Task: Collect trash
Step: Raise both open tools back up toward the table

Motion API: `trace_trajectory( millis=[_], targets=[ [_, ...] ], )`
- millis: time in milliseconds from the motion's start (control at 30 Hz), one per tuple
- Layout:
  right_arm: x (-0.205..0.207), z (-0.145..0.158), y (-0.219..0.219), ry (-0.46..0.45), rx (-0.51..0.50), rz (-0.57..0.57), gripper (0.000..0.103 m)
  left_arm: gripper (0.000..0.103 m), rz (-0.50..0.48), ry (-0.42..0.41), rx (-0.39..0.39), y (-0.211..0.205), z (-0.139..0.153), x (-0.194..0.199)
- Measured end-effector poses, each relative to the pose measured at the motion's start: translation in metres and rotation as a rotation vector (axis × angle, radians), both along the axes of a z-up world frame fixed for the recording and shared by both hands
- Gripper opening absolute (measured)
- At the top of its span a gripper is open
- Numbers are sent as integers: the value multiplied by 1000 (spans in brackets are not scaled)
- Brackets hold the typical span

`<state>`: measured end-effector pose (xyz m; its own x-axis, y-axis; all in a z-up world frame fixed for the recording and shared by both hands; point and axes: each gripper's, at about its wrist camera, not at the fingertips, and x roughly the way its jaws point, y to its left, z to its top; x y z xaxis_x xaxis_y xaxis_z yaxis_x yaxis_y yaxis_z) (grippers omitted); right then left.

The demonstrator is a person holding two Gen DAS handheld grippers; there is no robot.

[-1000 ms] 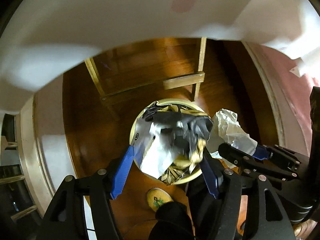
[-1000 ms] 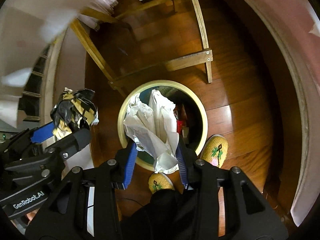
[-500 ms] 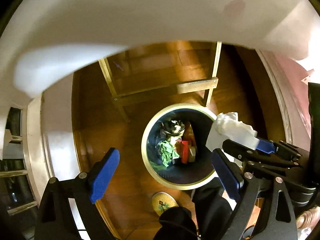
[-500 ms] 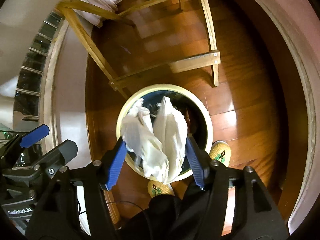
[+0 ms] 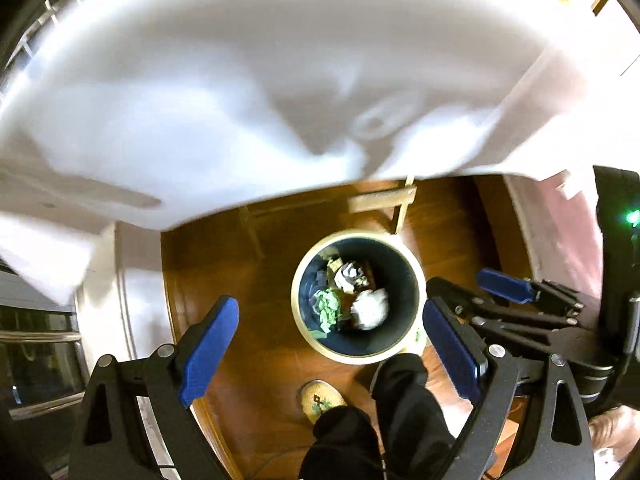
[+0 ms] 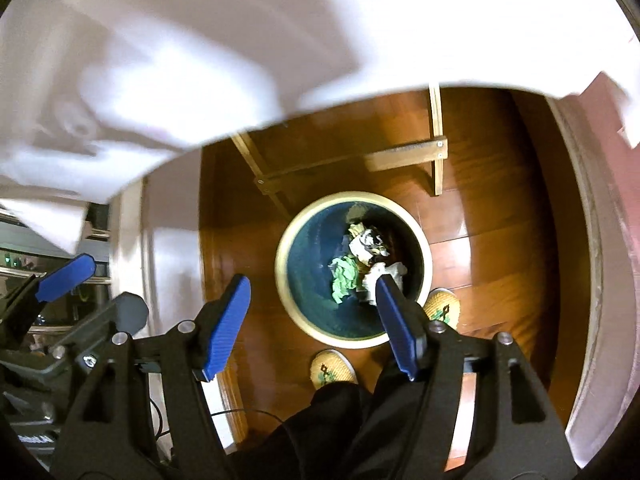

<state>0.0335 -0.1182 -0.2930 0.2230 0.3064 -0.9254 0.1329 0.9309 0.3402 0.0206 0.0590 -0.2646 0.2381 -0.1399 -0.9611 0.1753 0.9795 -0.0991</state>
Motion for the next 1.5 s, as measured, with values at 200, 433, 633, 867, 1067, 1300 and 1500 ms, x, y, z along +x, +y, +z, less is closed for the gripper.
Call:
trace_trajectory(
  millis=[200,433,633,867,1067,1300,1500],
  targets=[
    [-10,79,8,-56,2,18,63,94,-29,-109,-30,7,97,-10],
    [-20,175,11,-158,-9,4,63,94,-46,-259,-63,17,193,-21],
    [-23,250,3,-258,-27,-33,63,94,-34,-383,-101,32,260,-27],
    [-17,322,-1,-371,-96,-33,63,94,-43,-484,-113,42,315,-19],
    [2,357,-1,-447,-145,-30,63,94,-46,-494,-116,46,338,9],
    [53,374,-11,-489,-164,-30,63,94,12,-504,-74,46,350,57],
    [129,368,-35,-488,-157,-17,63,94,61,-429,-47,37,335,124]
  ],
)
